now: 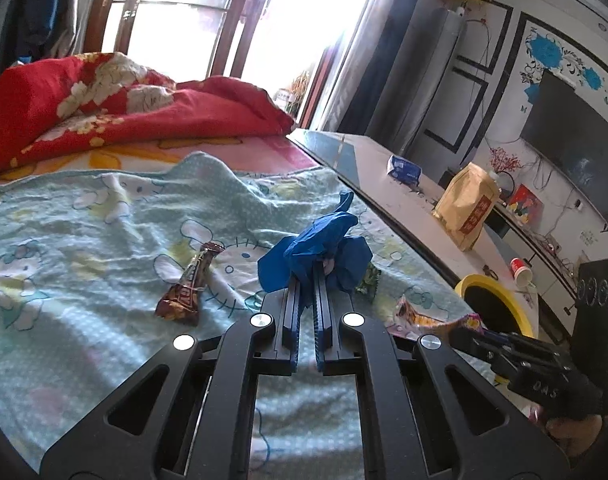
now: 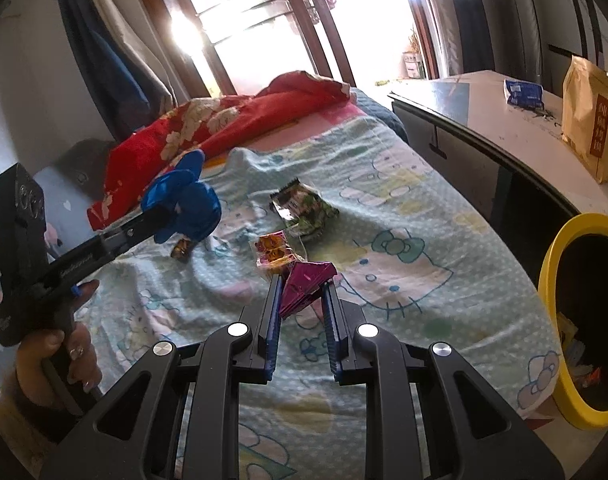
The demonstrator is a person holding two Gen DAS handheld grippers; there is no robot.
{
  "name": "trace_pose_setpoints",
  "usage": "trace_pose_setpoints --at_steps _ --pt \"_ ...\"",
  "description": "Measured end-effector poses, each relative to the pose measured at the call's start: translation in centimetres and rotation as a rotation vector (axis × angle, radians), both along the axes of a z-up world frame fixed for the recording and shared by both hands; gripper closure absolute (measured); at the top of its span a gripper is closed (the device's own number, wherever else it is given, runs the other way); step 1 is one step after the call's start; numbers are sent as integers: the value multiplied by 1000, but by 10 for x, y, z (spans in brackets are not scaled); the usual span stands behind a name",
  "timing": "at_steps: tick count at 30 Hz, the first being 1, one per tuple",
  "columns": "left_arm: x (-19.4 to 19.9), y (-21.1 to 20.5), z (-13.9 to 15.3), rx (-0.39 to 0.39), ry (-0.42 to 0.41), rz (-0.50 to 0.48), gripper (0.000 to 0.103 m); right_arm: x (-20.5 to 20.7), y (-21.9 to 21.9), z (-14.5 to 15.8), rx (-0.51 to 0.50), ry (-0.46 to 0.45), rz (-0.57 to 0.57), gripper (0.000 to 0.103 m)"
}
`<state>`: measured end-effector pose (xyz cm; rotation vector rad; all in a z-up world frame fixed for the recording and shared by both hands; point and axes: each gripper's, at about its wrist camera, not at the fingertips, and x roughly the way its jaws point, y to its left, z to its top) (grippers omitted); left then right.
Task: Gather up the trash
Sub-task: 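Carry the blue packet and pink wrapper with both tools over the yellow bin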
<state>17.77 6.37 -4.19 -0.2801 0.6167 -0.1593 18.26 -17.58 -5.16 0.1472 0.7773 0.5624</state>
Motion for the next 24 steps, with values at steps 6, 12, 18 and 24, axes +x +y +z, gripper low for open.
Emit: trace_pose_setpoints --at_steps 6,12,18,24 --pt "-13 1 16 -10 -36 -4 101 -7 -3 17 9 -41 -2 84" --pt "-20 -8 28 -20 -61 -30 101 -11 -16 30 23 -69 -27 84" --pt "-21 -26 33 -14 -67 -74 101 -11 -37 38 39 -79 -70 84" --pt "-23 -44 35 -4 -69 -114 101 -12 -59 43 55 -88 -116 84"
